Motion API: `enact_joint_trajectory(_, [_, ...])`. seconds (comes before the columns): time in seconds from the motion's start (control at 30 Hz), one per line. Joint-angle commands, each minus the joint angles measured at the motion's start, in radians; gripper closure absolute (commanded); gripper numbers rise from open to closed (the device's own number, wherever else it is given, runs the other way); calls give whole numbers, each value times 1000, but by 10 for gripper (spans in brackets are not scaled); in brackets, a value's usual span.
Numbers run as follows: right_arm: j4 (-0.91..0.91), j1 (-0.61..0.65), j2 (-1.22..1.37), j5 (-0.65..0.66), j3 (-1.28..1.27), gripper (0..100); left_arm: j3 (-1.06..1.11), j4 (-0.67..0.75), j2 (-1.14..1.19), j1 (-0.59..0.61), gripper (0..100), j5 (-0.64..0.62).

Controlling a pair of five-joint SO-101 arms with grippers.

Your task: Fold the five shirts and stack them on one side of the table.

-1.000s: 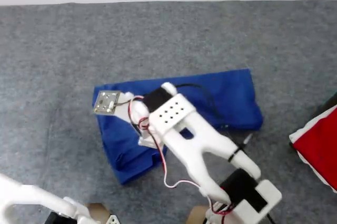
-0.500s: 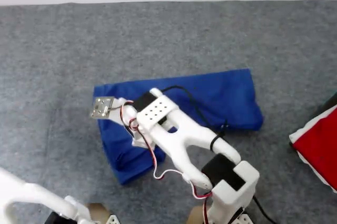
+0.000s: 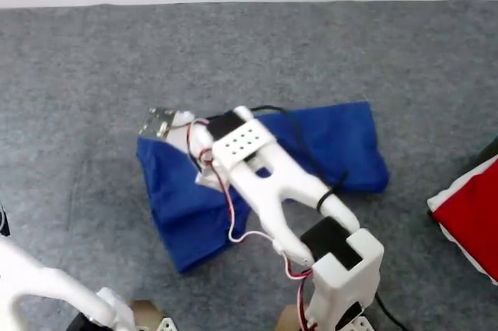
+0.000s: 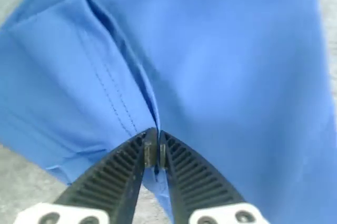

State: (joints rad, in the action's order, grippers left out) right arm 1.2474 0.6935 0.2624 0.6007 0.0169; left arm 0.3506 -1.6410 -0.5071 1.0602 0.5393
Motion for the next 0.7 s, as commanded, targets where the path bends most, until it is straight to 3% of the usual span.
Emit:
enact_joint_trajectory(0.0, [-13, -44, -8, 11, 58, 988, -4, 15, -28, -5, 914, 0])
enact_joint_trajectory(0.67, [-140, -150, 58, 5, 60, 988, -4, 9, -28, 0, 914, 0])
